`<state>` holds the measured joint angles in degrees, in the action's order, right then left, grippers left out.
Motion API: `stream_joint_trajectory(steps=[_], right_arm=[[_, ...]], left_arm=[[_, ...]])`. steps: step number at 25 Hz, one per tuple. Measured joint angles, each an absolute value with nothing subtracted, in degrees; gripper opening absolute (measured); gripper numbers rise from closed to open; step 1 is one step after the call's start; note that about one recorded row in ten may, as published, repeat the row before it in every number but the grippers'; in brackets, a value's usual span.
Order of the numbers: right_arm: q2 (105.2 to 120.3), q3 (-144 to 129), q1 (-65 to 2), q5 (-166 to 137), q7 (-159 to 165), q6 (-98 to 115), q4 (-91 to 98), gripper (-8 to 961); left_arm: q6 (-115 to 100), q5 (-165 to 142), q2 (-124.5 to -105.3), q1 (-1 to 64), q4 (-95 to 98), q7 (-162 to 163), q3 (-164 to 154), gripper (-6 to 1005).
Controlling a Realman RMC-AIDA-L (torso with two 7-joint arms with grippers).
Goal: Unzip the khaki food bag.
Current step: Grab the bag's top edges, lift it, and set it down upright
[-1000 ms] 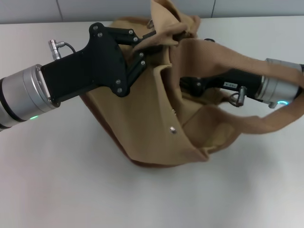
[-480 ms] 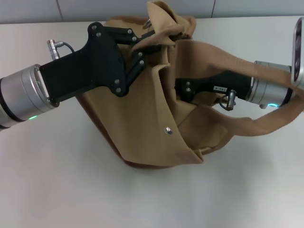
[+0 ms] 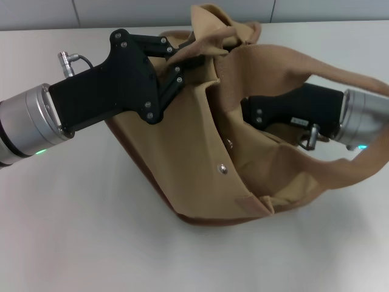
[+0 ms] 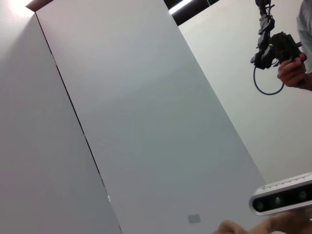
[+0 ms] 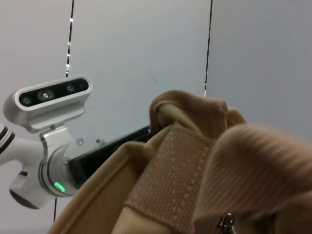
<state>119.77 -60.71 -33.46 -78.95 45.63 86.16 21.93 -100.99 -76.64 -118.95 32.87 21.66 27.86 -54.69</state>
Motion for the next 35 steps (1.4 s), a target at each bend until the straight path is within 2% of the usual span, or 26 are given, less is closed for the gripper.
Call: stream_joint_trajectory(steps=[26, 35], right_arm=[[119.09, -62.04, -18.98, -82.71, 43.43, 93.4, 28.13, 5], [117.42, -61.87, -16.64, -86.48, 42.96, 96.78, 28.54, 4]], left_arm=[[-100.08, -73.76, -119.0, 32.87, 21.53, 27.73, -54.58, 54], [-99.85, -72.95, -119.09, 32.87, 21.53, 27.64, -54.66, 55]])
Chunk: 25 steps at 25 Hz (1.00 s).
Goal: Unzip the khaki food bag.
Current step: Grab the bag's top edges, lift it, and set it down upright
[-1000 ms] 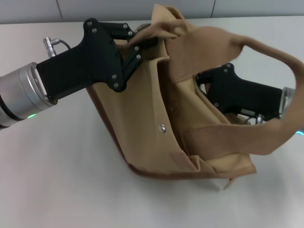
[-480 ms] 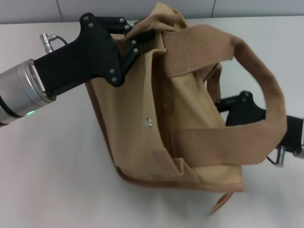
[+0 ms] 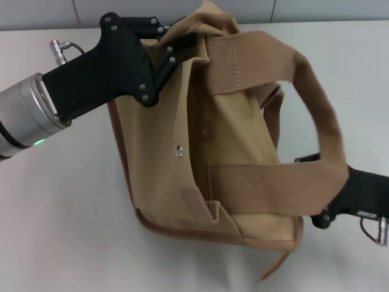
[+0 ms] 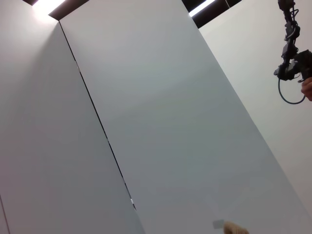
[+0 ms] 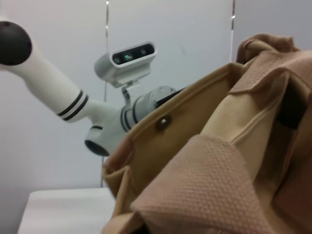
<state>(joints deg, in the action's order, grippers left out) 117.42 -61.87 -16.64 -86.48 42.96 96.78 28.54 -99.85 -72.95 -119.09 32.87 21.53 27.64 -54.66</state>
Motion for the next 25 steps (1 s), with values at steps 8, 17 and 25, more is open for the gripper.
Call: stream_joint_trajectory(steps=[8, 17, 25], right_arm=[[115.41, -61.79, -15.19, -90.5, 43.63, 101.17, 28.55, 4], [114.06, -60.85, -13.1, -92.9, 45.12, 103.15, 28.4, 5], [114.56, -47.09, -12.97, -93.04, 54.44, 105.1, 28.44, 13]], left_arm=[[-99.64, -72.16, -119.18, 32.88, 21.53, 27.54, -54.77, 54], [-99.52, -71.29, -119.18, 33.16, 21.54, 27.48, -54.82, 55], [-99.29, -71.23, -119.18, 33.15, 21.54, 27.33, -55.0, 54]])
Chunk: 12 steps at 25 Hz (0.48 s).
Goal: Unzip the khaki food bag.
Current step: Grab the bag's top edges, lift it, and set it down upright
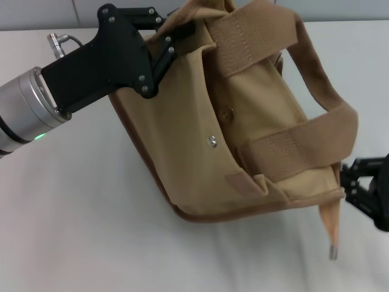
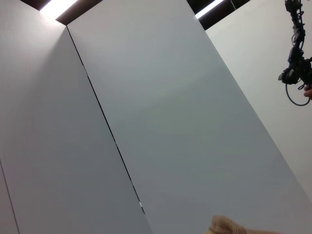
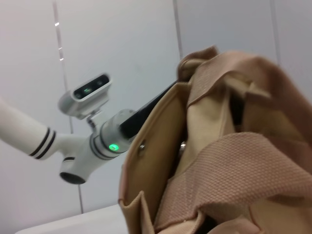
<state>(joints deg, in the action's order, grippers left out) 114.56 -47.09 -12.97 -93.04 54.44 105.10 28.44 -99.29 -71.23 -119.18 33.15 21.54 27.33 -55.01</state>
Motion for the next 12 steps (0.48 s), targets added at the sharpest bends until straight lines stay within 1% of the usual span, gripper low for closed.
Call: stream_joint_trajectory(steps=[3, 8, 12], right_arm=[[114.44, -45.45, -12.67, -93.3, 54.46, 105.14, 28.59, 21], [113.99, -43.24, -11.72, -93.99, 54.22, 105.11, 29.04, 213], [113.84, -38.65, -11.39, -99.35, 54.3, 104.9, 31.23, 453]], left_arm=[[-99.36, -71.23, -119.18, 32.95, 21.54, 27.33, -55.02, 54], [-99.54, -71.23, -119.18, 32.91, 21.53, 27.33, -55.01, 54], [-99.58, -71.24, -119.18, 33.02, 21.53, 27.33, -54.95, 54]])
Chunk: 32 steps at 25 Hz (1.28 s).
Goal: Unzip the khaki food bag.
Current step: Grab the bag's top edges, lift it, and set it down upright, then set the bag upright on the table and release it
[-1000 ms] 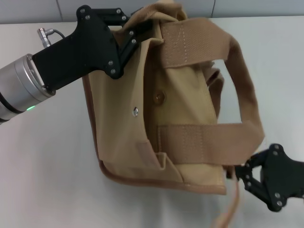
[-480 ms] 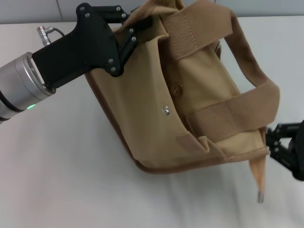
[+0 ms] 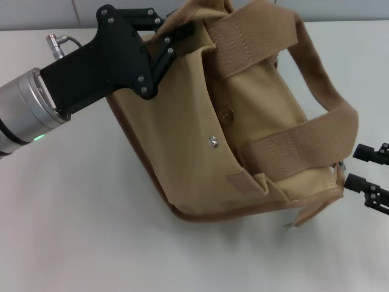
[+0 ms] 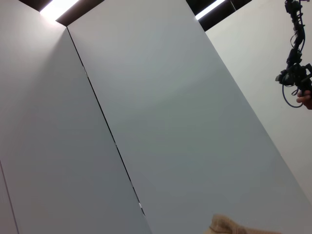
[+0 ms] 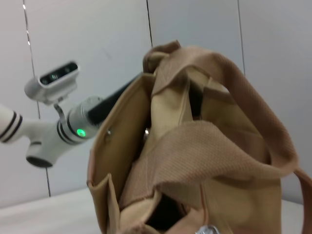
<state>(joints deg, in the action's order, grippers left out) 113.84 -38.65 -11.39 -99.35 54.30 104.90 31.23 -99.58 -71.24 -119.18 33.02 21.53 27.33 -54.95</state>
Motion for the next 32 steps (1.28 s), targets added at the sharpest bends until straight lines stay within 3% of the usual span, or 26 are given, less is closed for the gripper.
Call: stream_joint_trajectory(steps=[6, 8, 10, 11, 14, 19, 32], right_arm=[[115.02, -37.38, -11.32, -101.91, 53.4, 102.42, 34.68, 651], [115.39, -37.45, -11.46, -102.09, 53.33, 101.61, 35.28, 675], [116.61, -37.55, -11.89, -102.92, 53.27, 99.55, 36.9, 698], [118.18, -37.48, -12.38, -104.14, 53.01, 97.0, 38.83, 710], [119.5, -37.8, -13.39, -104.98, 52.01, 93.64, 40.19, 745], [119.5, -37.19, -16.88, -104.86, 46.43, 92.89, 34.48, 690], [119.32, -36.58, -18.58, -94.18, 42.79, 90.94, 30.53, 243]], left_arm=[[-99.61, -71.29, -119.18, 33.27, 21.53, 27.42, -54.98, 54], [-99.61, -71.3, -119.18, 33.3, 21.53, 27.44, -54.99, 54], [-99.61, -71.33, -119.18, 33.31, 21.53, 27.46, -55.0, 54], [-99.61, -71.35, -119.18, 33.32, 21.53, 27.5, -55.01, 55], [-99.61, -71.37, -119.18, 33.32, 21.53, 27.6, -55.02, 55], [-99.71, -71.37, -119.18, 33.27, 21.53, 27.76, -55.07, 55], [-100.46, -71.36, -119.18, 32.6, 17.55, 26.88, -56.2, 55]])
